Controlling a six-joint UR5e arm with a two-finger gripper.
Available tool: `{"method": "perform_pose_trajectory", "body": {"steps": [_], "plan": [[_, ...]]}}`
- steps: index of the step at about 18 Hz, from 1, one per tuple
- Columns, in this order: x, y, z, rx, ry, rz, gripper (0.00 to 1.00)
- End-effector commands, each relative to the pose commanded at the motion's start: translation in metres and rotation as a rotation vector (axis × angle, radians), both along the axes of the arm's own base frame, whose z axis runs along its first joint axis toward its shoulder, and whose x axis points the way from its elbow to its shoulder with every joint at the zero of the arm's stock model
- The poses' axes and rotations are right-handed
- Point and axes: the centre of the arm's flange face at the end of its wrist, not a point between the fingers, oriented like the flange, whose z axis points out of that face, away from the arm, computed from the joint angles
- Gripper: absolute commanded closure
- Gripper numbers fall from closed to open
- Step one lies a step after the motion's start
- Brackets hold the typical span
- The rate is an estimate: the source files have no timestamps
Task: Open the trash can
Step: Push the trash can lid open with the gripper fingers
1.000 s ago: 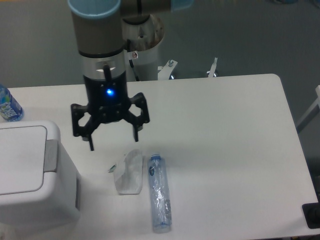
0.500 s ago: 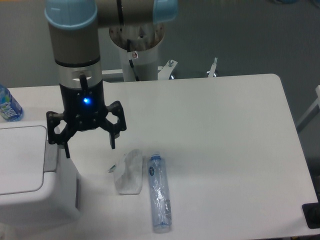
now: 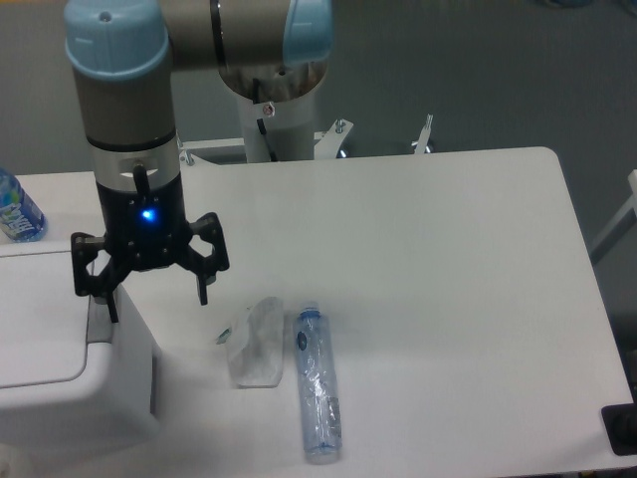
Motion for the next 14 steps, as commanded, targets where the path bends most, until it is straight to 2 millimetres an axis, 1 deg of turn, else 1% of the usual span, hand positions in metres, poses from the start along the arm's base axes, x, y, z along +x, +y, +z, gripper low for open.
{"method": "perform_pose_trajectory", "body": {"steps": [3, 8, 11, 14], "plan": [[-0.001, 0.002, -0.006, -0.008, -0.005, 0.0, 0.0], [0.0, 0.001, -0.009, -0.014, -0.006, -0.001, 0.0], [0.008, 0.003, -0.013, -0.021, -0.009, -0.012, 0.0], [0.009, 0.003, -0.015, -0.025, -0.011, -0.014, 0.0]]}}
